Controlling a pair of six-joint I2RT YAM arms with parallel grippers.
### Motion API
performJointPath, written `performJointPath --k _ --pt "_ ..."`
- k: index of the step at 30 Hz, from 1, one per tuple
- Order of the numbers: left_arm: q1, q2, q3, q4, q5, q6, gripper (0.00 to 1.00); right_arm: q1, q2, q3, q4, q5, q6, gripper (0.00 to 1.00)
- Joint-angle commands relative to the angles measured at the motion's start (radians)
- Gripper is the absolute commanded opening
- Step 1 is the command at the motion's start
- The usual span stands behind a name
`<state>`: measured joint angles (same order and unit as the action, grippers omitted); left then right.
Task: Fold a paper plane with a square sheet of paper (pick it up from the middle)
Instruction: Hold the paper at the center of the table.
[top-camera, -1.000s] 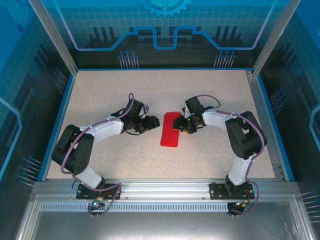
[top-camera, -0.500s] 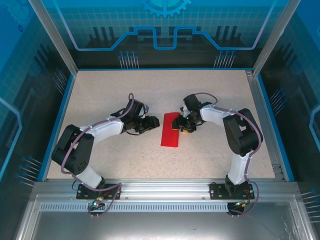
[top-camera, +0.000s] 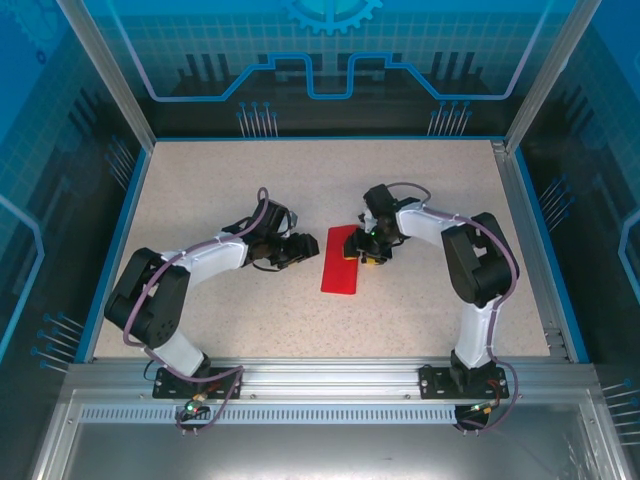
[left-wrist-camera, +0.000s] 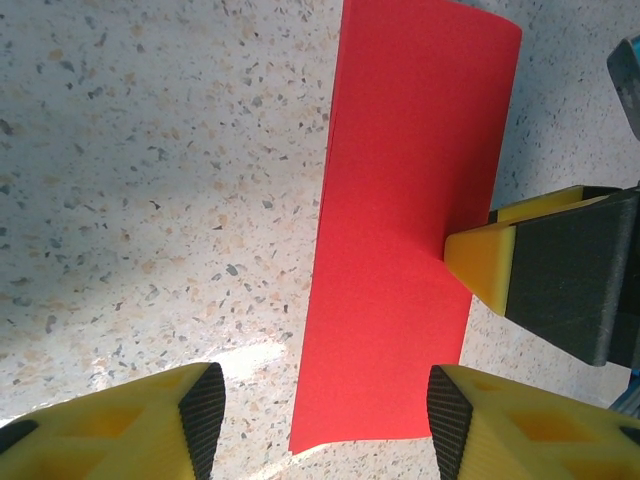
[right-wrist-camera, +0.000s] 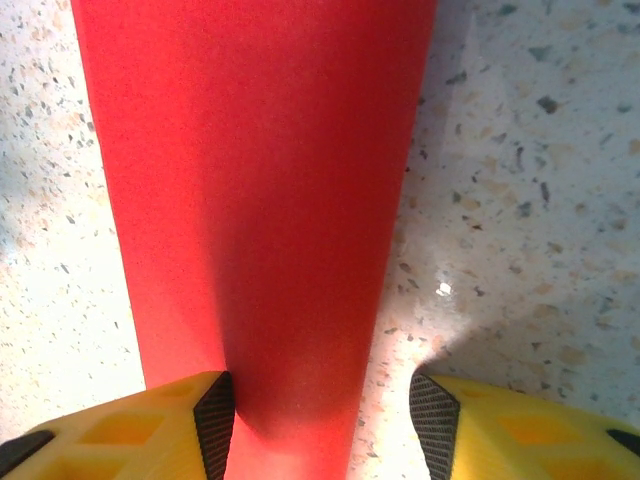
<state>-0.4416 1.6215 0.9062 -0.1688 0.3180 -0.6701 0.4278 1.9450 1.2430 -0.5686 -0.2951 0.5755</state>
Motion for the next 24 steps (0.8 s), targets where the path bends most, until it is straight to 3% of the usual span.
performJointPath --k 1,24 --pt "-0.005 0.015 0.014 -0.025 0.0 0.035 0.59 0.006 0.063 0.014 -0.081 0.096 -0.033 0.55" --pt "-0.006 0.025 0.019 -0.034 0.006 0.041 0.59 0.012 0.117 0.059 -0.147 0.163 -0.042 0.55"
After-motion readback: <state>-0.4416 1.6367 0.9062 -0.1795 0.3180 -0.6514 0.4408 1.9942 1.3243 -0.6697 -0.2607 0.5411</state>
